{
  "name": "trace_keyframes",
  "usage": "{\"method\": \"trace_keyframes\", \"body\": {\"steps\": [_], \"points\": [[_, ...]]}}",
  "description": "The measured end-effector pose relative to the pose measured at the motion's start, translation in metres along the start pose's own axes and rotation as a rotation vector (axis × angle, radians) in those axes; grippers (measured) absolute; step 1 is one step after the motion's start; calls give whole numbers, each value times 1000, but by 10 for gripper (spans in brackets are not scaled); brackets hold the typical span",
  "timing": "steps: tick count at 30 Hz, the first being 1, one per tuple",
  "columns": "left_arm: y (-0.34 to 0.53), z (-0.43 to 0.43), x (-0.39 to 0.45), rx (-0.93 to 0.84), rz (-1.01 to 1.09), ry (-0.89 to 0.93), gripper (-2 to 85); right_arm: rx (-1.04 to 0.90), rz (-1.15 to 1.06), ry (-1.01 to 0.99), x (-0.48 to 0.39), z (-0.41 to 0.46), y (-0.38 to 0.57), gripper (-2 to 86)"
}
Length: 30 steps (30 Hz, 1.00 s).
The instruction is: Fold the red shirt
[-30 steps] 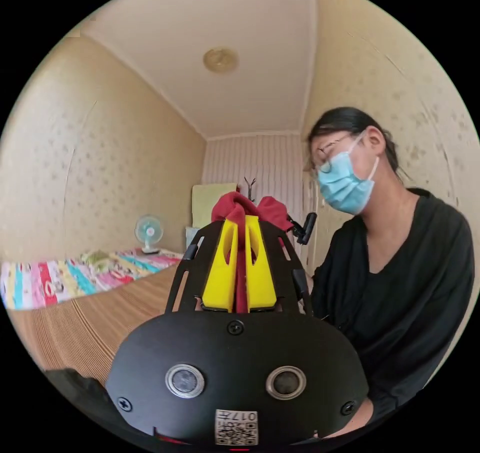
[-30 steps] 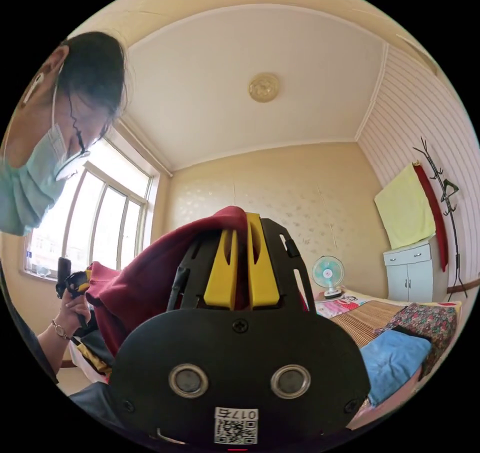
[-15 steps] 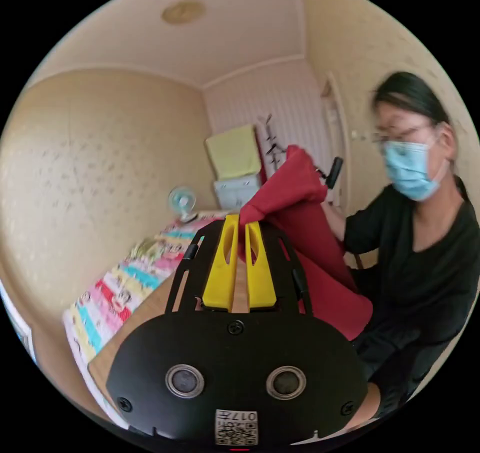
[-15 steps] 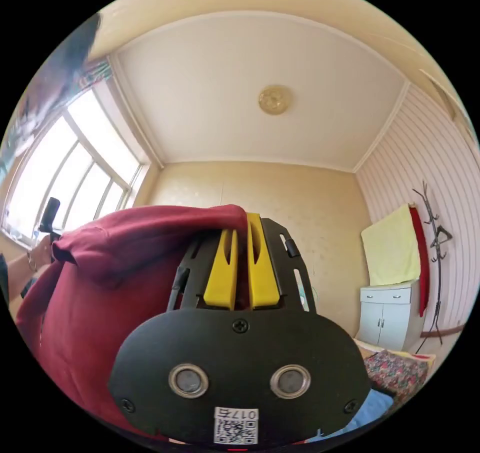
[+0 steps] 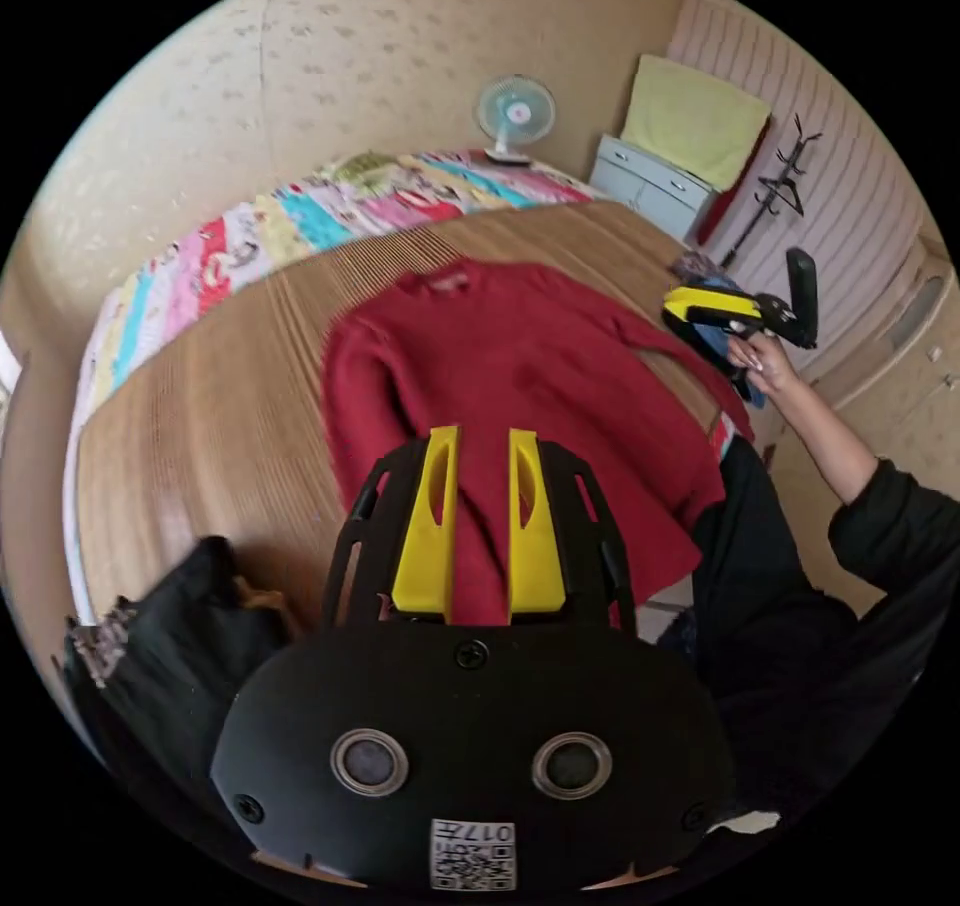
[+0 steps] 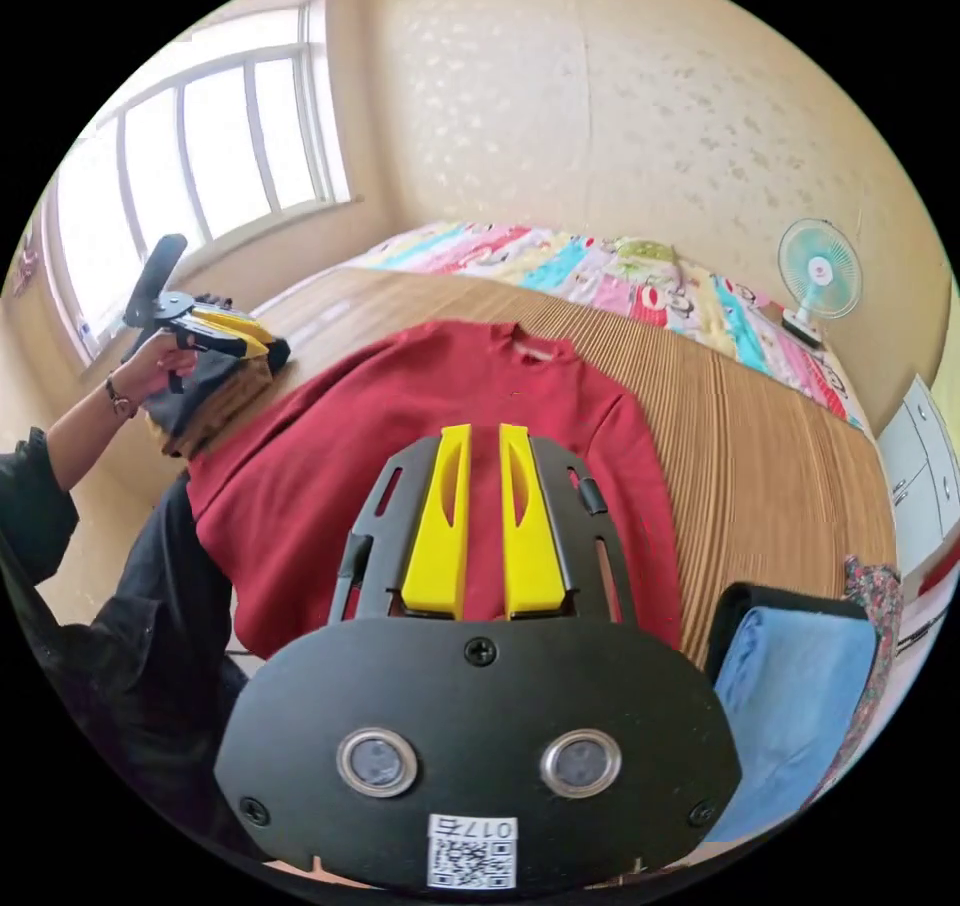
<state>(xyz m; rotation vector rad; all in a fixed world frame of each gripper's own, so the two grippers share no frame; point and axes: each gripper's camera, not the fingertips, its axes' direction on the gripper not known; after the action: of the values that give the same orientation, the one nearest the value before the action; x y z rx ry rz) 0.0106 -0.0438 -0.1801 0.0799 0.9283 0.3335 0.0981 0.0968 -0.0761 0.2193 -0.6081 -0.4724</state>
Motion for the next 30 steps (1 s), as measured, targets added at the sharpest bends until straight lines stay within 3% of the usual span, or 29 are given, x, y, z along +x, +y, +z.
{"method": "trace_keyframes", "body": {"steps": [6, 7, 9, 15, 17, 22, 24, 30], "points": [[42, 88, 18, -100, -36, 33, 80, -121, -78, -202, -52, 72, 45, 73], [49, 90, 19, -69, -49, 10, 78, -224, -90, -181, -59, 90, 53, 69], [56, 85, 23, -33, -32, -14, 68, -171, -117, -121, -68, 88, 63, 63], [89, 71, 43, 30, -129, -36, 17, -268, -210, 184, -104, 87, 78, 39], [113, 67, 50, 93, -207, 50, 9, -279, -177, 233, -108, 84, 89, 34], [148, 52, 61, 91, -257, 71, 7, -241, 24, 224, -111, 76, 109, 26], [160, 36, 52, 71, -307, 48, 9, -225, 56, 227, -114, 78, 112, 25], [227, -73, -27, 298, -565, -225, 96, -231, 57, 222, -122, 85, 109, 23]]}}
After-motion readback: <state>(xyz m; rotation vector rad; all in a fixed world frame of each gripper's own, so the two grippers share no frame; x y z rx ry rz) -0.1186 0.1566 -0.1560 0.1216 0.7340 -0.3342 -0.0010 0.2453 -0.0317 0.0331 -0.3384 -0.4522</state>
